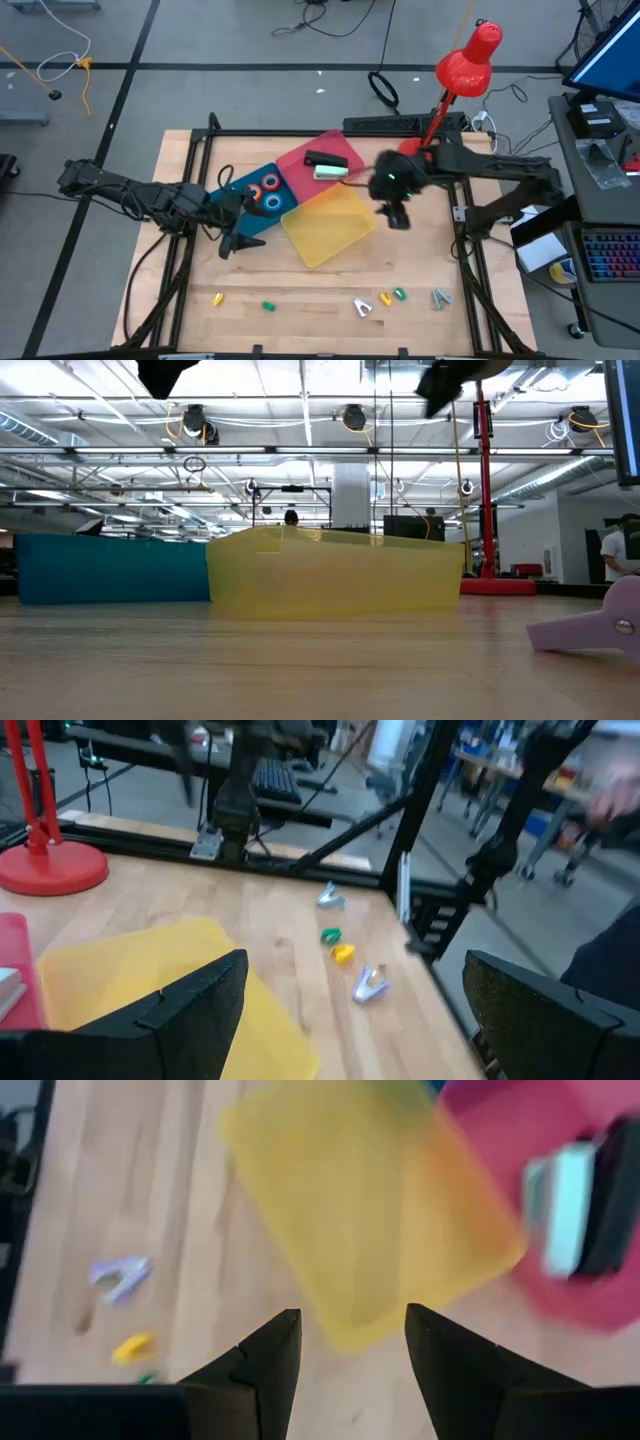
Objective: Pick and place Stapler, Stapler remover, tape
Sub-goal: Put the left yellow stapler into the pink bin
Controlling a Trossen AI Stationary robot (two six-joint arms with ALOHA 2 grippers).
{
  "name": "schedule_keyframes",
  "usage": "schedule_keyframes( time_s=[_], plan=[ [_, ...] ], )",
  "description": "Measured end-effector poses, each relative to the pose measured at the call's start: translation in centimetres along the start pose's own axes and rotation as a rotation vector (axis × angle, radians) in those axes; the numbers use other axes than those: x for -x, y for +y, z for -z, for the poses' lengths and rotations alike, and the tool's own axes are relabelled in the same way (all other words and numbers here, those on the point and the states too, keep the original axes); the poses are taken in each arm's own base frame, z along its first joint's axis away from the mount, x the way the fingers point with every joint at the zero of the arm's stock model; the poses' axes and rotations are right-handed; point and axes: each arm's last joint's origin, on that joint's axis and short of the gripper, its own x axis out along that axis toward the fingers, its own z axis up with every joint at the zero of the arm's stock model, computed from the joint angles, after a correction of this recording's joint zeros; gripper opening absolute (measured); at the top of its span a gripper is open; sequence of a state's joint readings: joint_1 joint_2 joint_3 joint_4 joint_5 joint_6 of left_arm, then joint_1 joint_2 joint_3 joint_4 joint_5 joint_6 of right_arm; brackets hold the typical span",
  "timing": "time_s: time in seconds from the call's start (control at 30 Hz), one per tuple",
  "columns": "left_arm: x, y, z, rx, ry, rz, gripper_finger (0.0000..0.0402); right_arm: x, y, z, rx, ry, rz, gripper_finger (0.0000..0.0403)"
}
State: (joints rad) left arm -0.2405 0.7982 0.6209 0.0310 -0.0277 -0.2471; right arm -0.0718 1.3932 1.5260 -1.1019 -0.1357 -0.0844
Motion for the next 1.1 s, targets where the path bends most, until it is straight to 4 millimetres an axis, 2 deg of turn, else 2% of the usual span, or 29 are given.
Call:
schedule_keyframes(
  time_s=[0.2, 0.37, 0.53, 0.8, 1.1],
  plan=[
    [0.0, -0.1, -0.5, 0.075, -0.055, 0.016, 0.0367, -0.2, 2.0, 6.1, -0.116, -0.016, -0.032, 0.0168],
    [0.0, -0.2, -0.9, 0.106, -0.088, 0.026, 0.0367, -1.3, 2.1, 11.0, -0.241, -0.118, -0.049, 0.0159],
    [0.1, -0.2, -1.0, 0.168, -0.101, 0.033, 0.0367, -2.4, 2.1, 14.6, -0.338, -0.242, -0.105, 0.0156],
    [0.1, -0.6, -0.9, 0.238, -0.113, 0.001, 0.0367, -4.8, 2.5, 17.9, -0.379, -0.344, -0.326, 0.0155],
    [0.2, -1.8, -0.6, 0.333, -0.116, 0.000, 0.0367, -6.8, 2.3, 19.5, -0.399, -0.359, -0.340, 0.0157]
  ],
)
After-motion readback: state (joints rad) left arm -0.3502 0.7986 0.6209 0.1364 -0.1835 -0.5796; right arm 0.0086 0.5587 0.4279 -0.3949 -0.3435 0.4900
